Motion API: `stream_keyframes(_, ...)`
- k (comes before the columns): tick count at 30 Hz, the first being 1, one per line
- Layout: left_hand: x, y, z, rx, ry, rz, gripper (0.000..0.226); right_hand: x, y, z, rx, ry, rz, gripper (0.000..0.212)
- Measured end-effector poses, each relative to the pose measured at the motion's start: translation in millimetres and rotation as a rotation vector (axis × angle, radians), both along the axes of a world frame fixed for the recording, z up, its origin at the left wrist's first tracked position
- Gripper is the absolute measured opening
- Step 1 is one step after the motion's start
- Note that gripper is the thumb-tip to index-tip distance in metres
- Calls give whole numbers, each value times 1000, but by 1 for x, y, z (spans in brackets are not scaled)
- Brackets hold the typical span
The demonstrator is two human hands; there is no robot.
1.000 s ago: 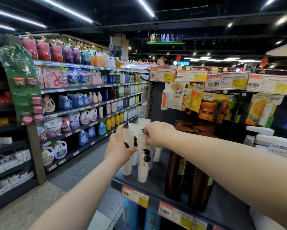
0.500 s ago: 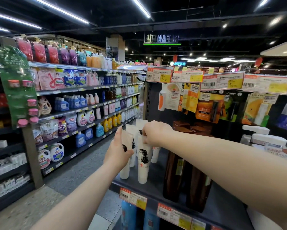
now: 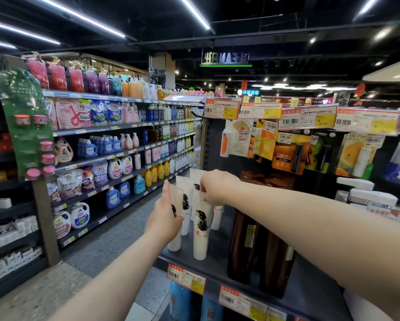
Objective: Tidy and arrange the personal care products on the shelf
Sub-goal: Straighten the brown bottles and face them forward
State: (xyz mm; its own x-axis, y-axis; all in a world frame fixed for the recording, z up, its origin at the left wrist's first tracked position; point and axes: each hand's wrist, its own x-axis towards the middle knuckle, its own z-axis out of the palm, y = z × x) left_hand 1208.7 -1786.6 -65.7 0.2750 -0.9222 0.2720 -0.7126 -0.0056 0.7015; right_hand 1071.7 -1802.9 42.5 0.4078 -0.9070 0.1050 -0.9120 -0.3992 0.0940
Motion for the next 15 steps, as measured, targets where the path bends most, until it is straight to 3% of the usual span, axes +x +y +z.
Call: stream_keyframes(15, -1, 8, 2, -14, -15, -6, 107, 1, 9, 4, -1, -23, 19, 25)
